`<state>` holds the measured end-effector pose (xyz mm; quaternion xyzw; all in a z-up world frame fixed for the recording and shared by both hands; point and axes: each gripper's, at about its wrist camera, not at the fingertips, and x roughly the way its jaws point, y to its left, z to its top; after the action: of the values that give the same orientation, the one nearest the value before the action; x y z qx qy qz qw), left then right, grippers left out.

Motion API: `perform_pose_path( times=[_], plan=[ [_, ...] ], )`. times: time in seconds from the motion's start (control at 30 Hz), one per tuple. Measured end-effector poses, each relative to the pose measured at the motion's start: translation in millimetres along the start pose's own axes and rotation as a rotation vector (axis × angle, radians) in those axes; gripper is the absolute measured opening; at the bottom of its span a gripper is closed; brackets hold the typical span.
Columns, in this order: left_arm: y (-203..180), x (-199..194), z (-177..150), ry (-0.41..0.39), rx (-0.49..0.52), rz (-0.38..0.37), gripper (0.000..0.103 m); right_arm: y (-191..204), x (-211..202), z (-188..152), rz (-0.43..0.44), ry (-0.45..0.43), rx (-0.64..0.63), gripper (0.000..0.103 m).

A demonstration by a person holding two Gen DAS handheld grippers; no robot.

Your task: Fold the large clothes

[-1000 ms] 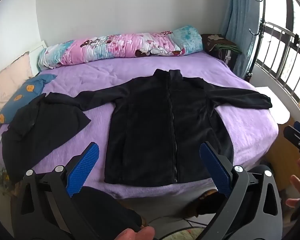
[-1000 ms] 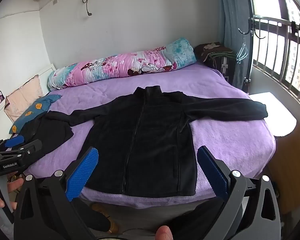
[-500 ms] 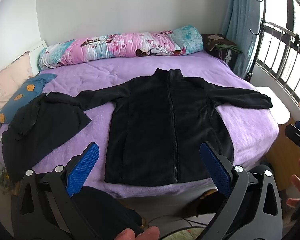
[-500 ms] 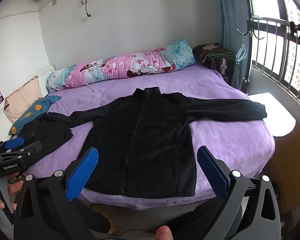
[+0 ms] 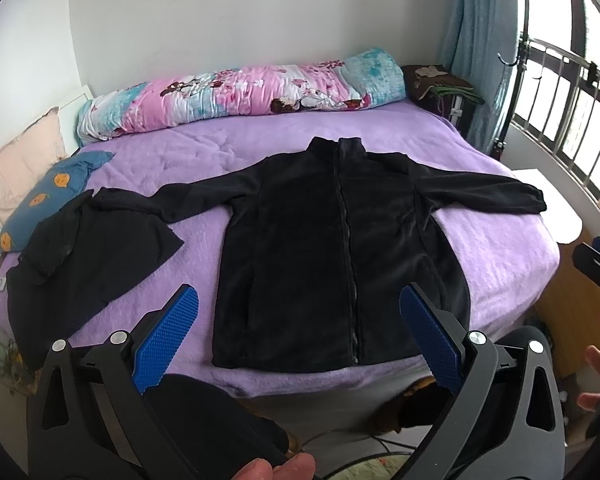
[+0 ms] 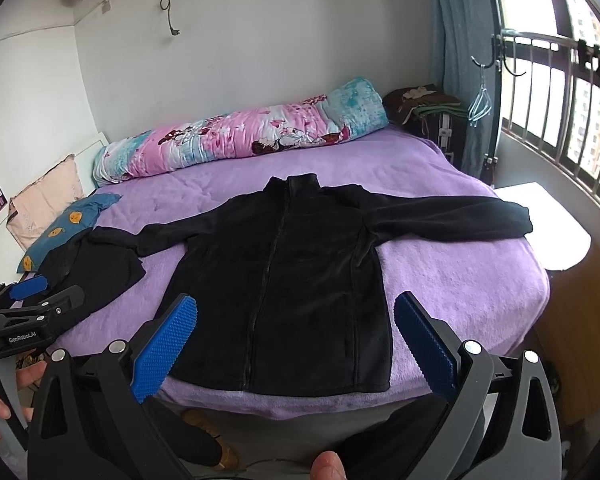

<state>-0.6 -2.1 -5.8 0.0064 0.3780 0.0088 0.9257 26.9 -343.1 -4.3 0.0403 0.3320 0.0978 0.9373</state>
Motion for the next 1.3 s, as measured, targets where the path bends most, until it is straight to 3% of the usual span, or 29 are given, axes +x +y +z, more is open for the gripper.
perform_pose_path(
  times=[1.3],
  plan=[
    [-0.9,-0.5,5.5,0.01,-0.009,-0.002,0.098,2.3,5.7,-4.1,0.008,0.017,0.012,0.097]
  ],
)
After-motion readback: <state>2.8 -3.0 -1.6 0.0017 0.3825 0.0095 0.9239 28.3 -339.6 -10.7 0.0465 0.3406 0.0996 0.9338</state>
